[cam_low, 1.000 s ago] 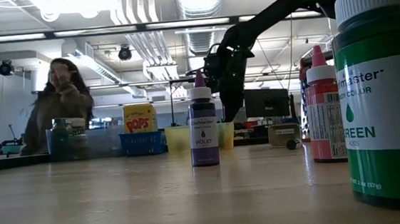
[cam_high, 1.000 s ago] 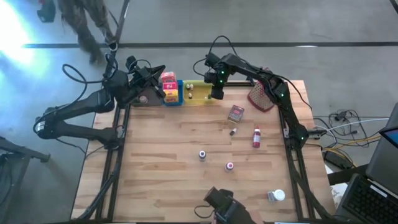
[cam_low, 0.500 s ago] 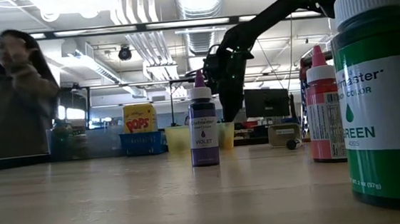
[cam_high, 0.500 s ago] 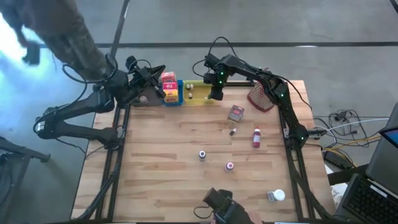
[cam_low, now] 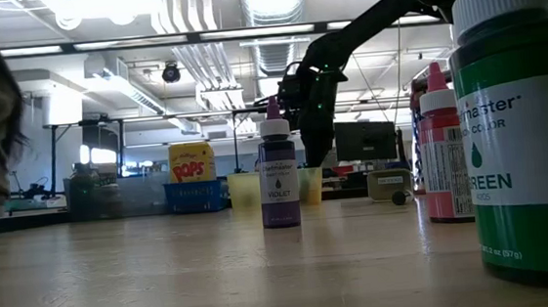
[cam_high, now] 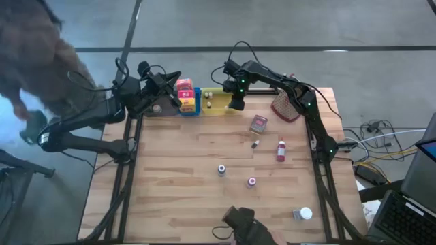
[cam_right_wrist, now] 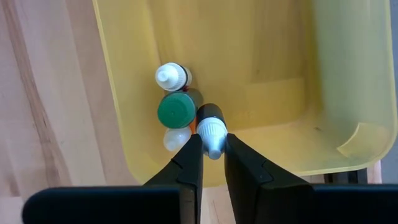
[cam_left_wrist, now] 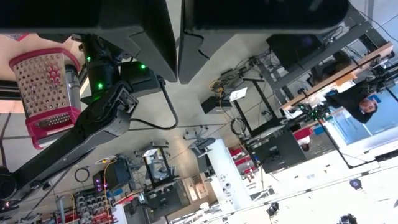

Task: Pick & Place Kitchen Items
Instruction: Put the small violet food coloring bottle into the yellow bin

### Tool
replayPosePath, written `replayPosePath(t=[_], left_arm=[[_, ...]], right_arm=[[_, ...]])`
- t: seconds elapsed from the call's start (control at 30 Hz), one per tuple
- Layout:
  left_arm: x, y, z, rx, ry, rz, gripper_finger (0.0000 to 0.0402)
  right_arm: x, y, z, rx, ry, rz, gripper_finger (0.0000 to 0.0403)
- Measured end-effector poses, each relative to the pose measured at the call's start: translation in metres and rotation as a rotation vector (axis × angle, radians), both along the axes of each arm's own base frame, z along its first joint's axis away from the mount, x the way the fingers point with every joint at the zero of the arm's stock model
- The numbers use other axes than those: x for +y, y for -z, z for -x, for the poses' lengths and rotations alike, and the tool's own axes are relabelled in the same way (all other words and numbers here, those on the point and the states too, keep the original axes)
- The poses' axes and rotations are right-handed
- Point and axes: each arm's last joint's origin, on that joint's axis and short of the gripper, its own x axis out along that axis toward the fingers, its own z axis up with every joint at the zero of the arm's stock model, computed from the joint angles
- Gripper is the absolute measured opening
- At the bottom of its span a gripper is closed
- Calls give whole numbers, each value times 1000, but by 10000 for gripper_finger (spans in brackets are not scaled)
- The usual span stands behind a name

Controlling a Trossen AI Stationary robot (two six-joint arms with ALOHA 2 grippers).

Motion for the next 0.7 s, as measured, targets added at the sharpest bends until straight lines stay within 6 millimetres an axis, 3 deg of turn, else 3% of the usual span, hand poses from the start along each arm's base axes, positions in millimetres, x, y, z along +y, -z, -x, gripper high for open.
replayPosePath(t=[0.7], left_arm=[[0, 0, 0, 0, 0, 0, 22]], right_arm=[[0, 0, 0, -2, 0, 1, 54]])
